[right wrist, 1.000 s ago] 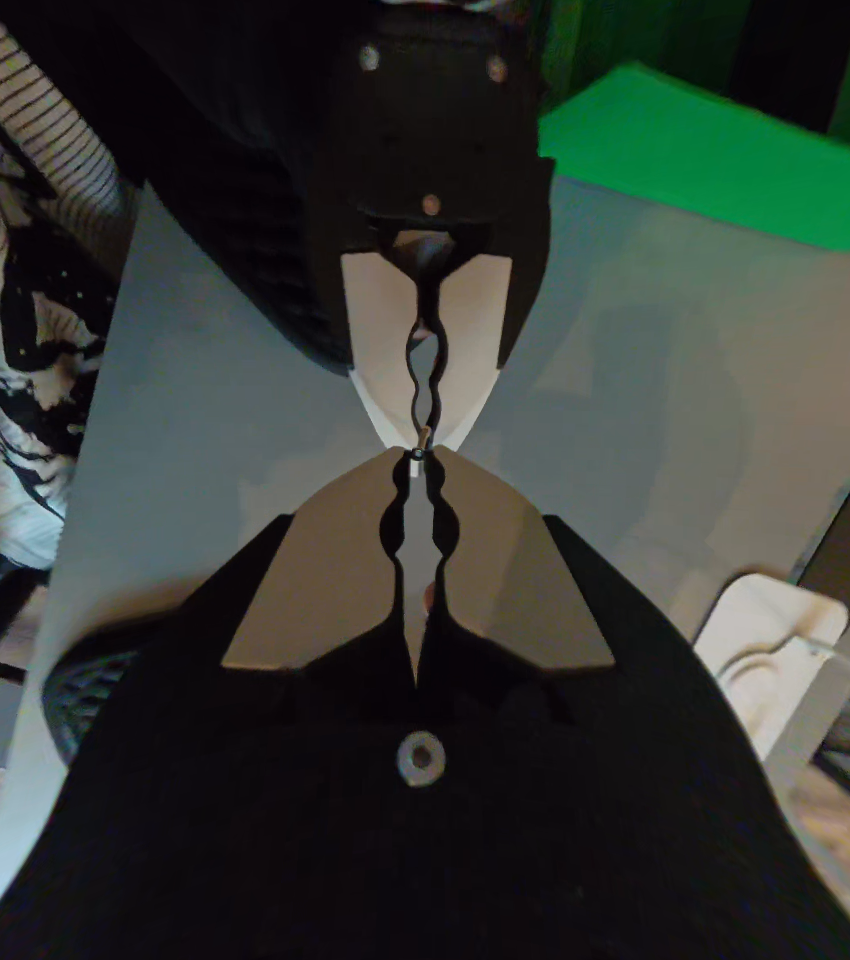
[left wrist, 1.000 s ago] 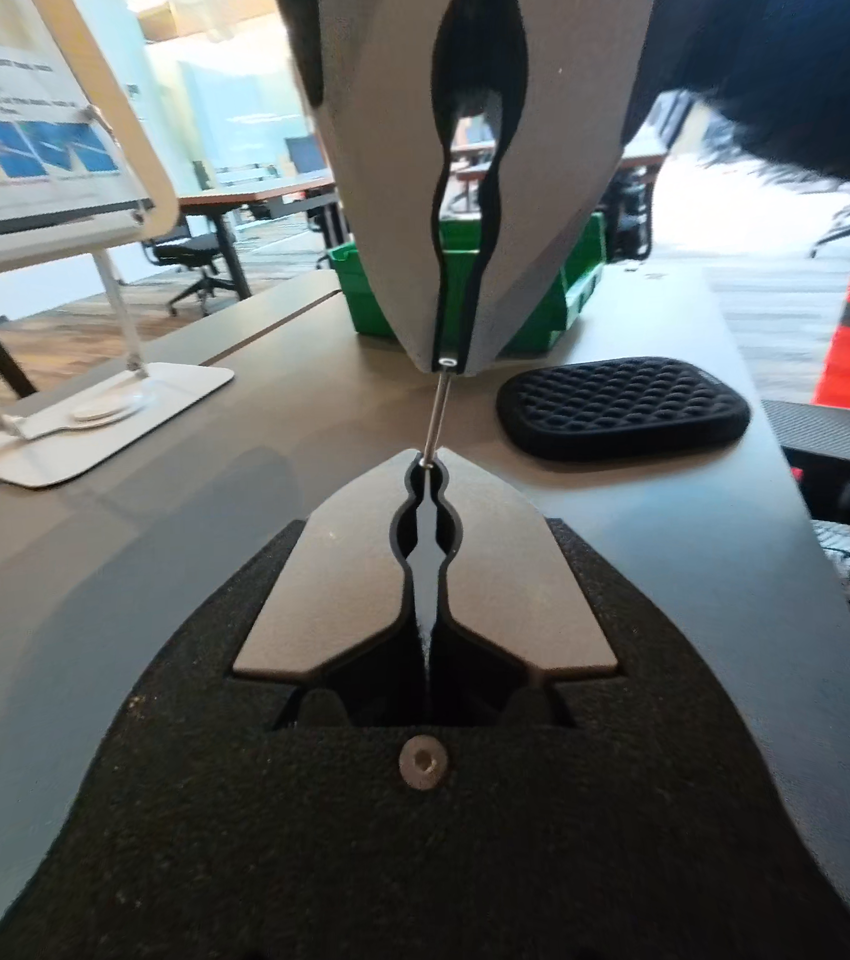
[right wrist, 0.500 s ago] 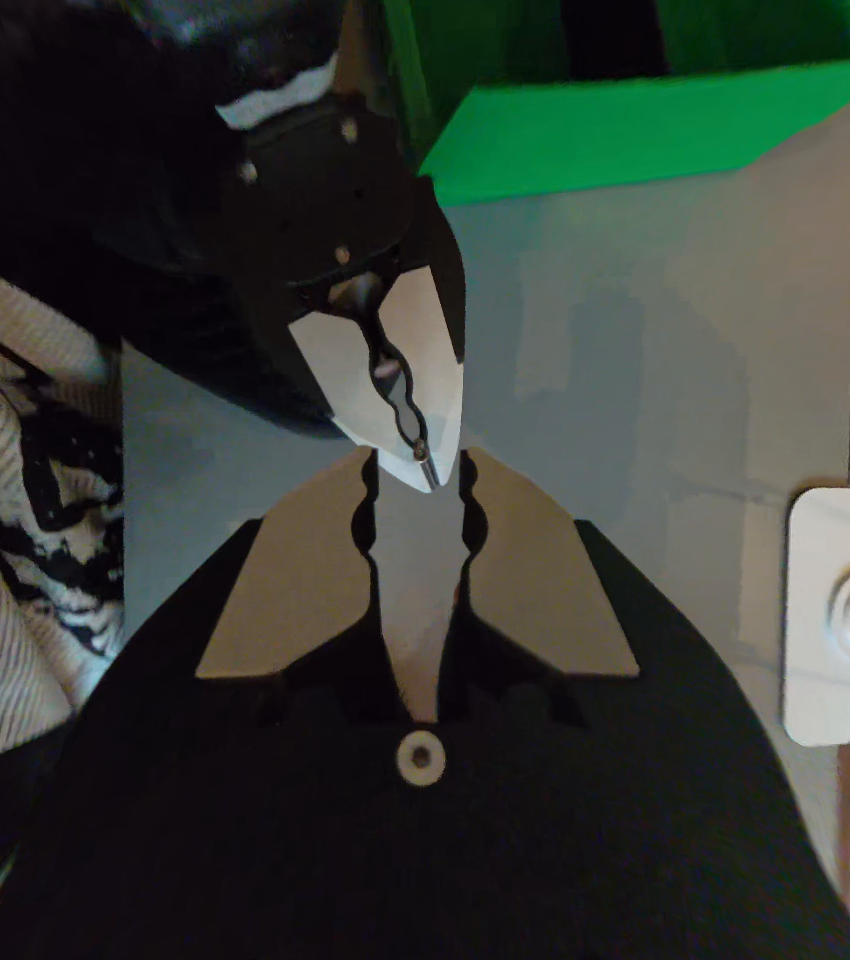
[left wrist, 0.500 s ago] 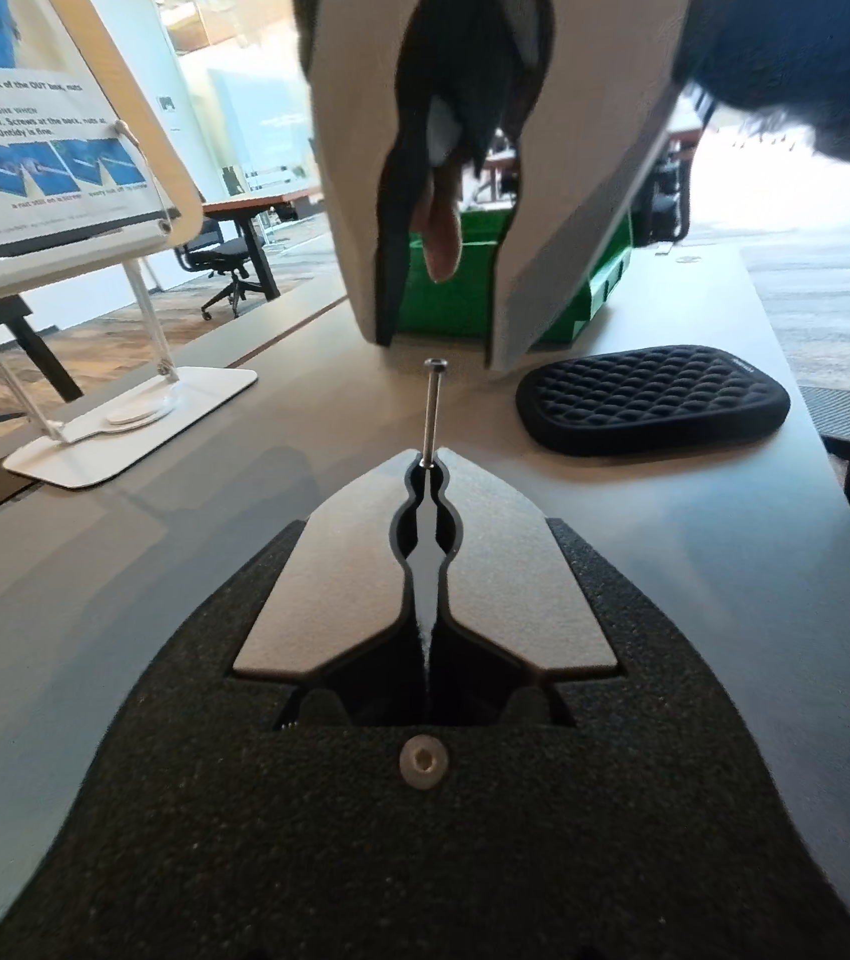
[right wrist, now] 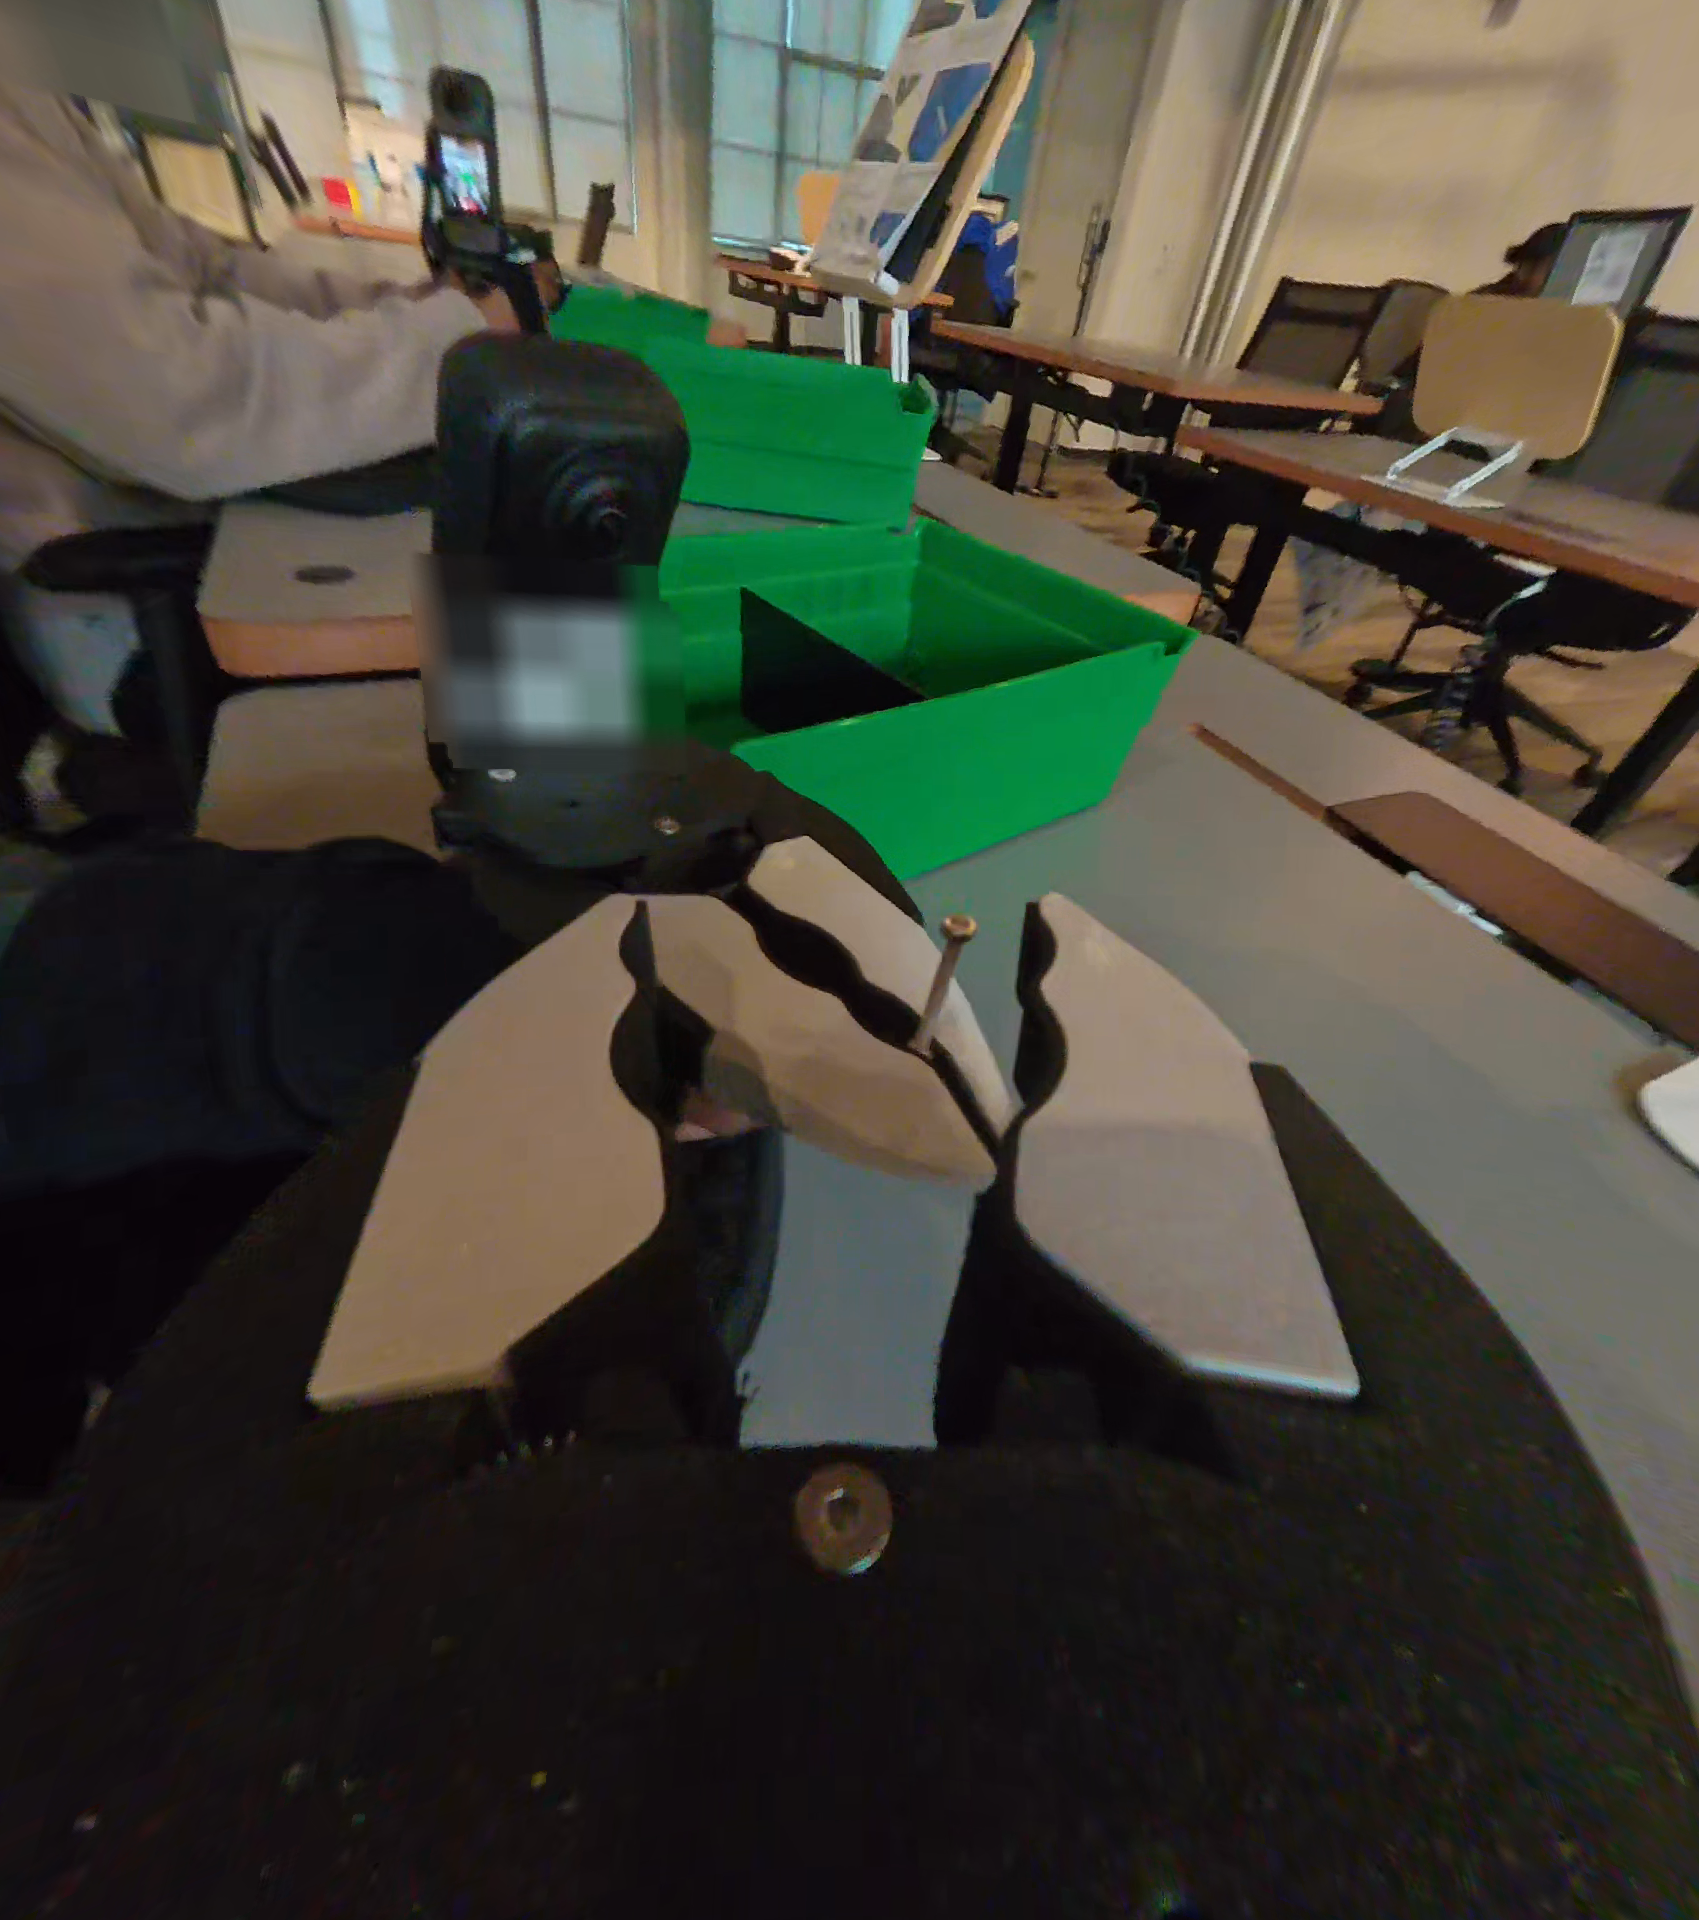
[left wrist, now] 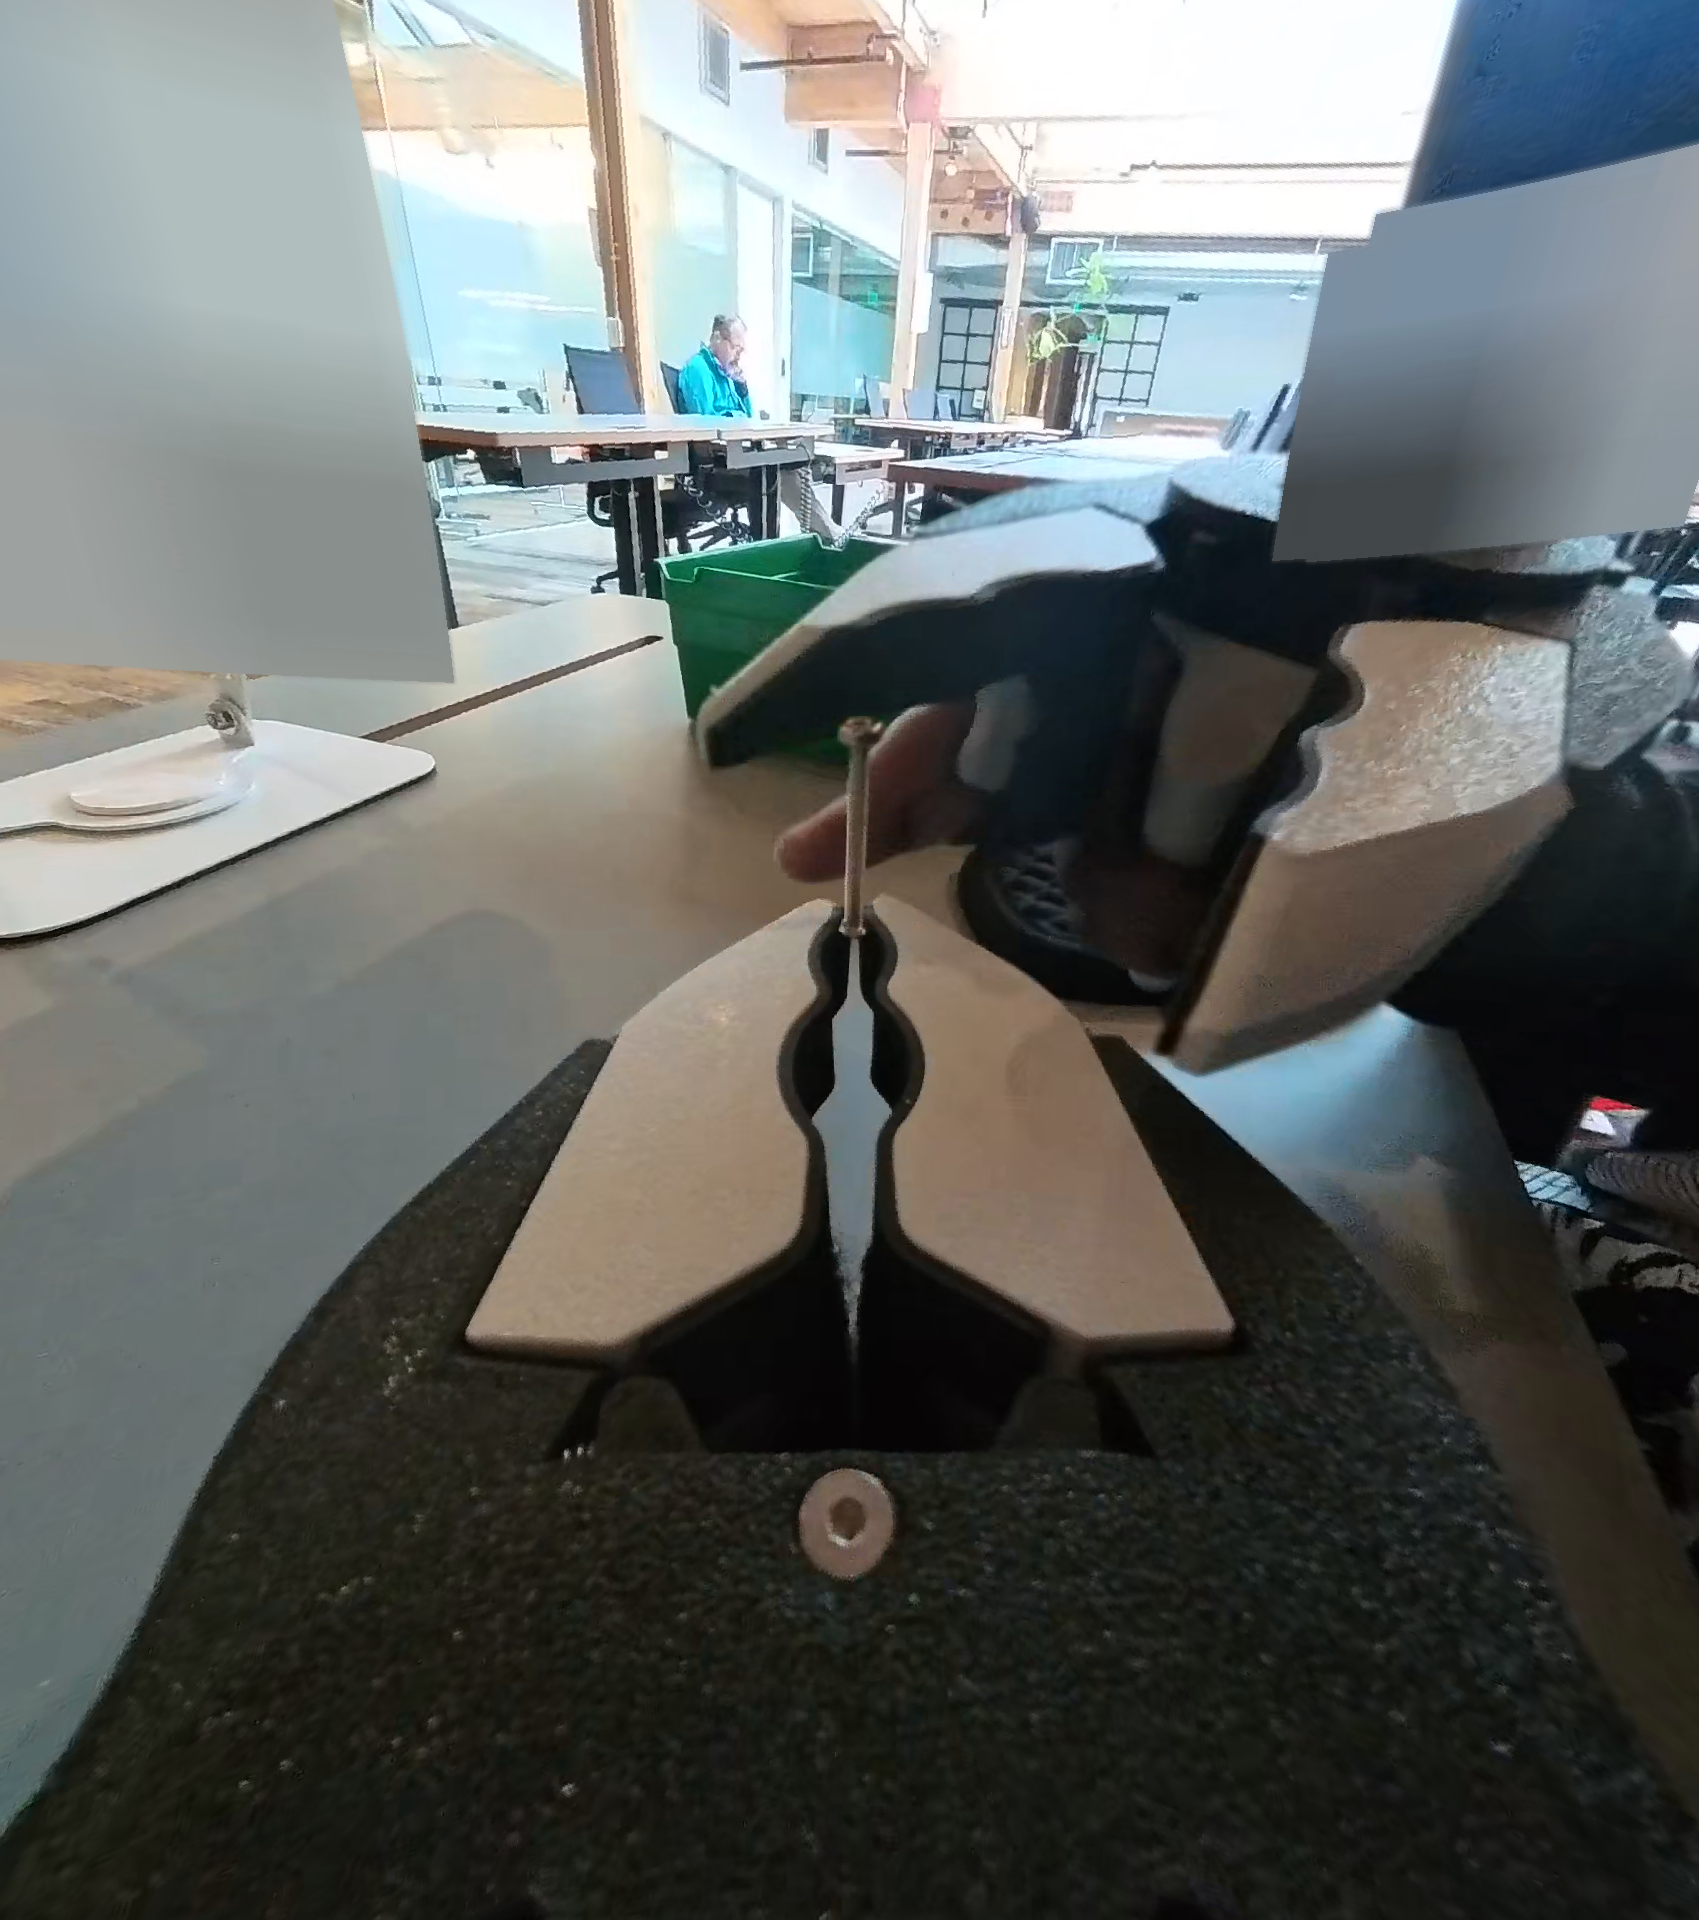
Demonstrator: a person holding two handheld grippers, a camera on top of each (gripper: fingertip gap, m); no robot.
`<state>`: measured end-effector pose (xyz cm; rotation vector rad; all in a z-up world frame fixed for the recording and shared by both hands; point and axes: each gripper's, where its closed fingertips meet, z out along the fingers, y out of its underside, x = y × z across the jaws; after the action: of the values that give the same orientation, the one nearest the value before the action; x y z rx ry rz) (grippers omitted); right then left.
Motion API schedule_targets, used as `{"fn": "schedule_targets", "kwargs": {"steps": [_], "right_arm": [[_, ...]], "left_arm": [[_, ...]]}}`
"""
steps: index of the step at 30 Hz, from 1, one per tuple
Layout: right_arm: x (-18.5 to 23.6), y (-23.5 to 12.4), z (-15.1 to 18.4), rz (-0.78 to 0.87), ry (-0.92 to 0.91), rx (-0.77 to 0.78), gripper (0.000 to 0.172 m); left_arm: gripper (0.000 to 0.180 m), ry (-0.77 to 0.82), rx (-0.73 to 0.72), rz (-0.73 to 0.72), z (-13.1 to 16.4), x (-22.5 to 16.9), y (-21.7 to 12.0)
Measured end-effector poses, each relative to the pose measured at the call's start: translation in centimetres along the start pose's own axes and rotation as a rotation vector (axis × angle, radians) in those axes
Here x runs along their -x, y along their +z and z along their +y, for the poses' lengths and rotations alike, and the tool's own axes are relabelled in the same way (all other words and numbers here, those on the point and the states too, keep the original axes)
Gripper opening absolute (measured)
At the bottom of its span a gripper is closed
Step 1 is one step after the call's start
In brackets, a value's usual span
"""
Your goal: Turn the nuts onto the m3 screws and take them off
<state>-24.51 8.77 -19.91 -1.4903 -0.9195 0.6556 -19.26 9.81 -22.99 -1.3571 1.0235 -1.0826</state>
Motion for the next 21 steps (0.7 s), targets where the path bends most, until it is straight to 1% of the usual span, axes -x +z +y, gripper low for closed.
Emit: {"fn": "schedule_targets", "kwargs": {"steps": [2,4,11,13,15,21], "right_arm": [[0.2,0.2,0.0,-0.01,0.033,-0.01,0.066],[0.3,0.1,0.1,-0.002,0.027,-0.012,0.065],[0.9,-1.4,-0.1,0.023,0.067,-0.049,0.059],[0.6,-1.6,-0.1,0.047,0.076,-0.059,0.059],[0.0,-1.3,-0.2,0.071,0.077,-0.061,0.061],[-0.1,0.5,-0.7,0.069,0.089,-0.088,0.066]], "left_arm": [[0.0,-0.005,0.0,-0.005,0.0,0.1,0.0],[0.0,-0.016,0.002,-0.012,0.1,0.3,0.0],[0.0,-0.052,-0.006,-0.039,0.0,1.0,-0.1],[0.0,-0.056,-0.008,-0.036,0.0,1.0,-0.1],[0.0,-0.05,-0.003,-0.036,0.0,0.9,-0.1],[0.0,-0.049,0.016,-0.054,0.3,1.1,0.0]]}}
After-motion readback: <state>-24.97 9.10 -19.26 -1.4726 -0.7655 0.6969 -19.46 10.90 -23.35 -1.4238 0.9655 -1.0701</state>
